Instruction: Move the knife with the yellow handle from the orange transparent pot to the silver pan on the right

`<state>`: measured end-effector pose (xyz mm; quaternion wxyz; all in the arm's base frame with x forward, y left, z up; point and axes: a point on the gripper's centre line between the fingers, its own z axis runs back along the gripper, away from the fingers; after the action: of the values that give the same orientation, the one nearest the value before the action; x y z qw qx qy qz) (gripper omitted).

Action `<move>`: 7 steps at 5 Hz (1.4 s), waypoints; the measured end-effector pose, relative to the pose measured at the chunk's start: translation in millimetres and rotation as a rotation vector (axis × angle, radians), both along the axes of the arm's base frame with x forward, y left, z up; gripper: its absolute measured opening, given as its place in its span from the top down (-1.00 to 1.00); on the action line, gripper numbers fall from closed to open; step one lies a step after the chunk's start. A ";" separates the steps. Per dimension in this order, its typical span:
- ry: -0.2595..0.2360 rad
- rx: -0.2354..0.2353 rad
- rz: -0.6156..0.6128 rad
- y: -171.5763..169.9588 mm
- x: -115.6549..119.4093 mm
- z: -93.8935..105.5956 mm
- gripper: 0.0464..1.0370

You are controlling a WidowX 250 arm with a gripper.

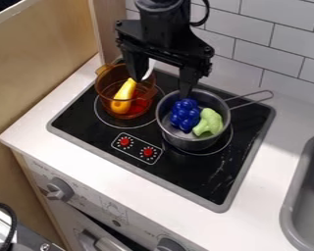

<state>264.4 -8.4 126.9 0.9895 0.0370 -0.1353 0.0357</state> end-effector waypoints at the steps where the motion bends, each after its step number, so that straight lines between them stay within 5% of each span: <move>1: 0.026 -0.001 -0.006 -0.3 -1.8 -7.7 -0.92; 3: -0.028 0.014 -0.143 47.6 27.0 -37.4 -0.92; 5: -0.107 0.072 -0.227 81.0 39.3 -42.6 -0.92; 7: -0.149 0.066 -0.275 101.8 47.7 -61.7 -0.92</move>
<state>312.1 93.4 65.3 0.9705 0.0480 -0.2132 -0.1021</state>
